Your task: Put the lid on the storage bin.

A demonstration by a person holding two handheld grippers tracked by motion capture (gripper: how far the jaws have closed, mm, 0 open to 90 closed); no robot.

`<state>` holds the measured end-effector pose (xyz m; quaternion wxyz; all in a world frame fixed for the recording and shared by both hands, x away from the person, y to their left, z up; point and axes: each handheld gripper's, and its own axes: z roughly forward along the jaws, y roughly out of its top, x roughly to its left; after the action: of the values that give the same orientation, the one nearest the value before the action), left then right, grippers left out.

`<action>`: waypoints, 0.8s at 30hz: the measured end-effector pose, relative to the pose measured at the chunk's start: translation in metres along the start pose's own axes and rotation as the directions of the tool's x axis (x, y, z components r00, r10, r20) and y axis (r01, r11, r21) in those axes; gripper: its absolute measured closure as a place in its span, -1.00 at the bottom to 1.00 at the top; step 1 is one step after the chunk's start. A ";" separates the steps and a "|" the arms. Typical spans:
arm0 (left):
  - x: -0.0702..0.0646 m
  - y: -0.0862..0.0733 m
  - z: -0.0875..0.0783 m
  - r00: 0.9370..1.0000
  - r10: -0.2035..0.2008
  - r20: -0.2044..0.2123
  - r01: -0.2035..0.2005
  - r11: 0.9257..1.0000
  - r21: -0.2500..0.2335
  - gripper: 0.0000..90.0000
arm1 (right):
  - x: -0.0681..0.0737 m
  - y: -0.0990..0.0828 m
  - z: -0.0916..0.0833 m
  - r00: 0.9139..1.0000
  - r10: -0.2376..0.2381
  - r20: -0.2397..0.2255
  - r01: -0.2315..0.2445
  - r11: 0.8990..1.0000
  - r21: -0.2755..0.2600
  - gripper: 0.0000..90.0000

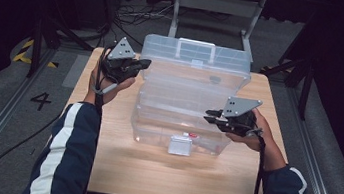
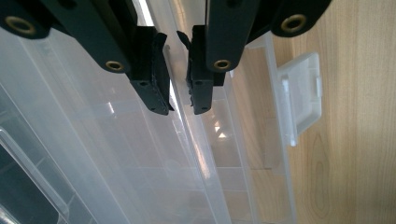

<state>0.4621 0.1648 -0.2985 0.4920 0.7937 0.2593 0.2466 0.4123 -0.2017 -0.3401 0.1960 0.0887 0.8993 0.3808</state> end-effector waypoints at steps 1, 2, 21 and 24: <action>-0.001 -0.001 -0.001 1.000 0.005 0.002 -0.005 1.000 0.000 1.00 | 0.000 0.000 0.000 1.000 -0.001 0.000 0.001 1.000 0.002 0.74; -0.002 -0.002 -0.003 1.000 0.009 0.004 -0.009 1.000 -0.001 1.00 | 0.000 -0.001 -0.001 1.000 0.000 -0.001 0.000 1.000 0.004 0.74; -0.016 -0.021 -0.017 0.999 0.027 0.022 -0.027 0.999 -0.018 1.00 | 0.005 -0.008 -0.015 1.000 -0.004 0.016 0.004 1.000 0.008 0.80; -0.019 -0.024 -0.018 0.999 0.037 0.018 -0.037 0.999 -0.005 1.00 | 0.005 -0.011 -0.017 1.000 0.002 0.017 -0.002 1.000 0.009 0.80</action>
<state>0.4328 0.1733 -0.3156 0.4916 0.7994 0.2393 0.2490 0.4002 -0.2182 -0.3387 0.2028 0.0936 0.8993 0.3759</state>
